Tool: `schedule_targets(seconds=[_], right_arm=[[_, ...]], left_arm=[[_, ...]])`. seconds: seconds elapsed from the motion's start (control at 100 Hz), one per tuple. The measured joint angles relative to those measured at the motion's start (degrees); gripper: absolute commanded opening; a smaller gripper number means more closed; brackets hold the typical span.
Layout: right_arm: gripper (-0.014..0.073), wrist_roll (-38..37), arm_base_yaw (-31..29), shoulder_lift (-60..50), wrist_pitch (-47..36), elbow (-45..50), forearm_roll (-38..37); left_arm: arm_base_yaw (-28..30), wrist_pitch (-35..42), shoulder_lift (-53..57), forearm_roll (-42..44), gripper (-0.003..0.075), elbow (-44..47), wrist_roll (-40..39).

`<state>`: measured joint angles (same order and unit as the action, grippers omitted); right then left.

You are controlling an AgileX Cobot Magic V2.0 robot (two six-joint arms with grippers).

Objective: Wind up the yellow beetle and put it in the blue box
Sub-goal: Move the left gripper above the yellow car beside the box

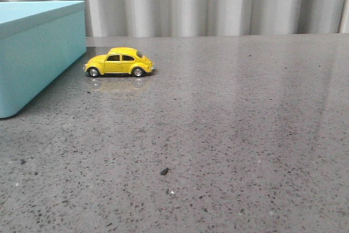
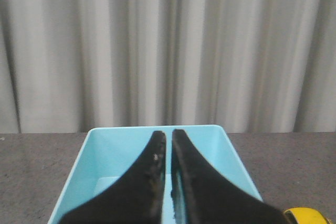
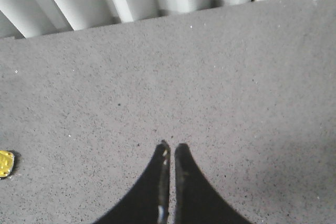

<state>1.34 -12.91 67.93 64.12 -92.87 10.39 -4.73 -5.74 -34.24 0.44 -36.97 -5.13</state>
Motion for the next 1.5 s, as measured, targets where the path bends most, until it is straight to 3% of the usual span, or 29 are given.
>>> schedule_targets(seconds=[0.41, 0.61, 0.84, 0.96, 1.22, 1.5], right_arm=[[-0.0061, 0.5, 0.0, -14.79, -12.37, 15.17, 0.12], [-0.0061, 0.5, 0.0, -25.3, -19.23, 24.06, 0.12], [-0.0061, 0.5, 0.0, -34.29, -21.24, 30.63, 0.12], [-0.0061, 0.5, 0.0, -36.88, -21.36, 32.53, -0.4], [-0.0061, 0.5, 0.0, -38.56, -21.36, 33.57, -1.18], [-0.0061, 0.63, 0.0, -38.56, -22.38, 33.57, -1.29]], left_arm=[[-12.09, -0.44, -22.58, 5.21, -0.002, -17.47, 2.29], [-14.03, -2.03, -31.34, 6.25, -0.002, -25.15, 2.91], [-14.17, -8.45, -38.98, 7.19, -0.0015, -33.31, 6.88], [-14.17, -10.3, -41.35, 7.32, 0.0072, -35.79, 10.87], [-14.37, -11.8, -42.0, 7.43, 0.0425, -36.66, 14.03], [-14.86, -15.08, -42.35, 7.43, 0.045, -36.75, 18.88]])
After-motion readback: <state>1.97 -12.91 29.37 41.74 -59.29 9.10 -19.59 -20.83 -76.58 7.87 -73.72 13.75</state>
